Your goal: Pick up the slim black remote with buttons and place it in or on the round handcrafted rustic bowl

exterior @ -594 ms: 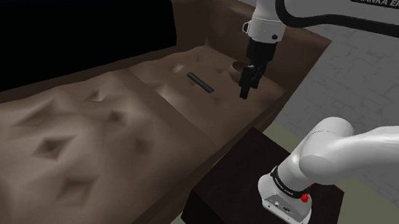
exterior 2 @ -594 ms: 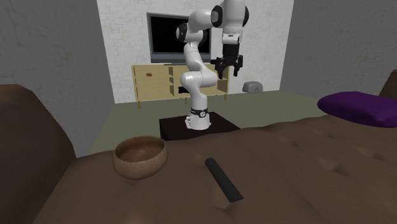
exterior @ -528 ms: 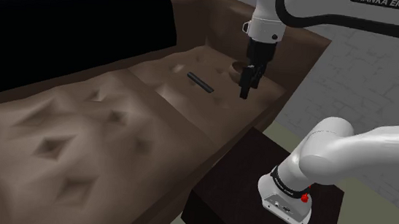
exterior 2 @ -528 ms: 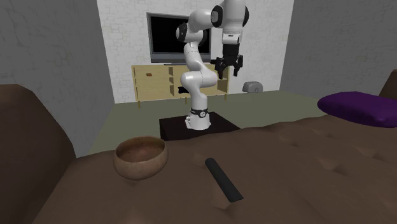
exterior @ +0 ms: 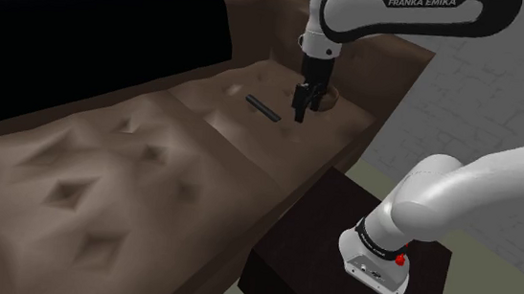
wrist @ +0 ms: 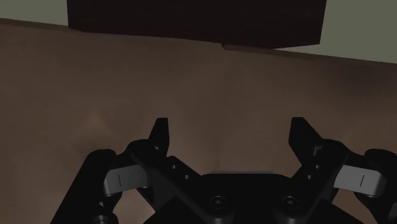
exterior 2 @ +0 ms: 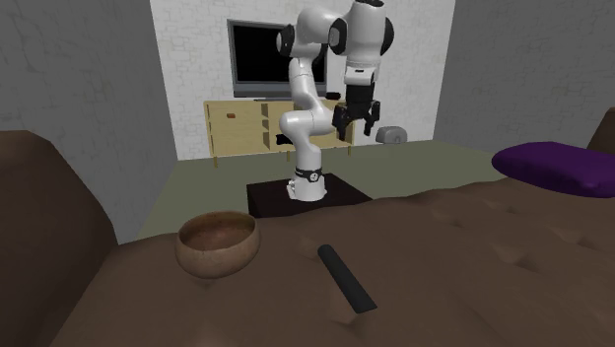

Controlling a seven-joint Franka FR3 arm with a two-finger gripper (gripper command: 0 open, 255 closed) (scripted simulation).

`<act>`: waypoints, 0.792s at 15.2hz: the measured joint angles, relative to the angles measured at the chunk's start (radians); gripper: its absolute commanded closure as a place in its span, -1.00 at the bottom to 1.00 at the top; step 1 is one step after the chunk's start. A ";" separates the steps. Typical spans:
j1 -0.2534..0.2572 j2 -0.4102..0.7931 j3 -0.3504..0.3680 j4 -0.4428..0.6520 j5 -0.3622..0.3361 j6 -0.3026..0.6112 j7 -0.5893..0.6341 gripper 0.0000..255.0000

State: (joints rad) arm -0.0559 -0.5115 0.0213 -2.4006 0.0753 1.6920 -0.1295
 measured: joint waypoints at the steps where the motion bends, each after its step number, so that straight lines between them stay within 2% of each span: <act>1: -0.004 0.033 -0.003 0.005 -0.005 0.026 -0.003 -1.00; 12: -0.060 0.447 -0.063 0.225 -0.052 0.213 -0.058 -1.00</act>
State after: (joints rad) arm -0.1163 -0.0644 -0.0420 -2.1752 0.0230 1.9051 -0.1875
